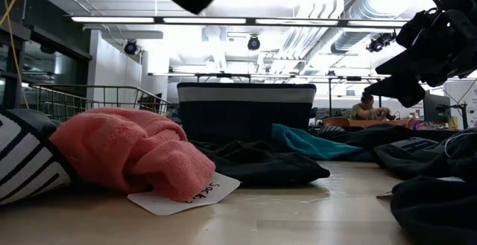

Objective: Pick & Place Cloths
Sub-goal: Put black shirt into the blue laundry organizer

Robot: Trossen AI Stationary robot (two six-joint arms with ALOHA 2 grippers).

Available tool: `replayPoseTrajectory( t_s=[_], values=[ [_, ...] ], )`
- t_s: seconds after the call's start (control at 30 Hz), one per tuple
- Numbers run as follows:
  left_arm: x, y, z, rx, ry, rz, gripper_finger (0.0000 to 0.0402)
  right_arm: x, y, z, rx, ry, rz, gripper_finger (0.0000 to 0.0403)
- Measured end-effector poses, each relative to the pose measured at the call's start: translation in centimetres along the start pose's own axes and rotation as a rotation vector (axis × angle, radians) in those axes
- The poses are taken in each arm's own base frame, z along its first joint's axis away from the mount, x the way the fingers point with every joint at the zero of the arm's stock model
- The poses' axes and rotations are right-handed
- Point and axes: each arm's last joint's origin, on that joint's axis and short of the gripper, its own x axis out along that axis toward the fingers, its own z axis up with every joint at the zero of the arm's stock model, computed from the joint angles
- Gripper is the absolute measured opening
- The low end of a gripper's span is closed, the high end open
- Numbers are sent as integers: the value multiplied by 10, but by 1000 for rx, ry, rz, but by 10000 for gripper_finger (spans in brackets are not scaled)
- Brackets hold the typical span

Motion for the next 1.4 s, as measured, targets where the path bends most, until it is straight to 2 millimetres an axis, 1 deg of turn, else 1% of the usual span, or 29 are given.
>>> replayPoseTrajectory(
  t_s=[0.1,0.23,0.37,0.57,0.8,1.1,1.3,1.4],
  values=[
    [2,5,-2,-8,65,101,17,0,0,0,0,0,0,287],
    [14,14,-15,-44,161,194,17,0,0,0,0,0,0,287],
    [28,25,-34,-68,258,265,17,0,0,0,0,0,0,287],
    [57,41,-75,-67,402,298,17,0,0,0,0,0,0,287],
    [76,53,-105,-51,556,333,17,0,0,0,0,0,0,287],
    [70,54,-105,0,696,441,15,0,0,0,0,0,0,287],
    [58,48,-96,18,763,487,15,0,0,0,0,0,0,287],
    [50,45,-88,29,764,517,15,0,0,0,0,0,0,287]
  ],
)
